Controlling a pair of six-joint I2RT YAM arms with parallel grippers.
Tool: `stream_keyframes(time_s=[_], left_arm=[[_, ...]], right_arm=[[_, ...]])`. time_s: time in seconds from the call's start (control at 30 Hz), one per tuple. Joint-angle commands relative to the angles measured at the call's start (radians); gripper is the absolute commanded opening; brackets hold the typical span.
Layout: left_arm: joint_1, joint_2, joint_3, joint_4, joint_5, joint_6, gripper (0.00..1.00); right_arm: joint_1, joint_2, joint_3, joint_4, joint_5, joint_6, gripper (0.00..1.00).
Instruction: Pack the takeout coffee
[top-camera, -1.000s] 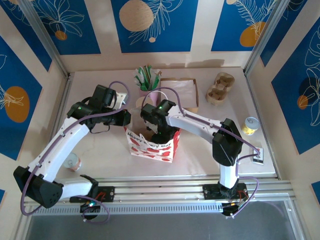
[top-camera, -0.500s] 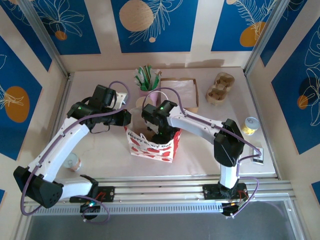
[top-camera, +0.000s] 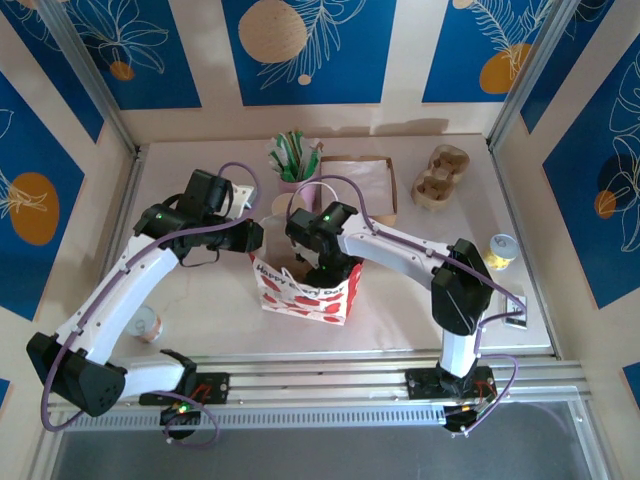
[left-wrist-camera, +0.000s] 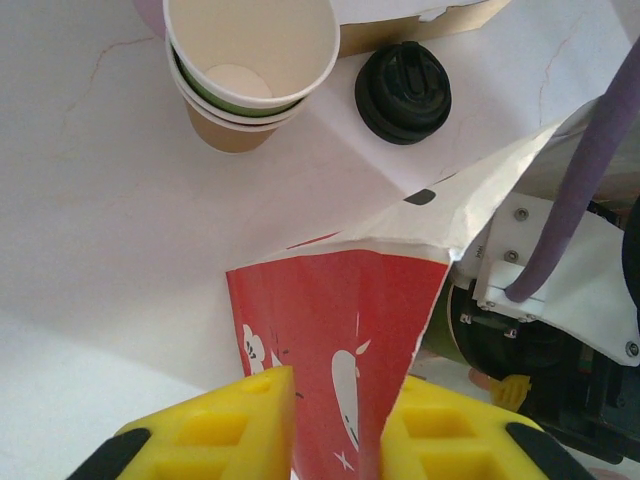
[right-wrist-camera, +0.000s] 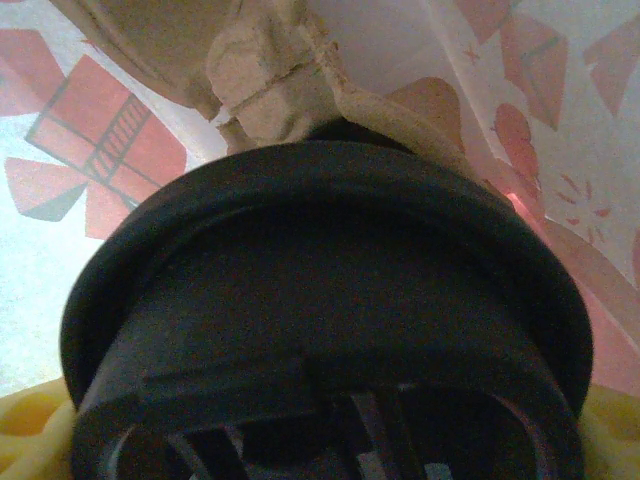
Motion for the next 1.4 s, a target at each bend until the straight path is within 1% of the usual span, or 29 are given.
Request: stream_keyframes(time_s=[0.0, 0.37, 0.73, 1.37], left_arm=[[-0.003, -0.016, 0.019, -0.02, -0.022, 0.013, 0.25], [-0.003, -0.022, 0.016, -0.02, -0.022, 0.014, 0.31], [-0.003, -0.023, 0.005, -0.015, -0.018, 0.014, 0.34], [-0.003, -0.02, 0.005, -0.02, -0.017, 0.016, 0.35]], right_arm=[[-0.012, 0.081, -0.086, 0.024, -0.021, 0.018, 0.56], [-0.015, 0.084, -0.099, 0.039, -0.029, 0.02, 0.57], [-0.01, 0.083, -0.082, 0.028, -0.032, 0.023, 0.63], [0.012, 0.073, 0.007, -0.023, -0.019, 0.017, 0.82]])
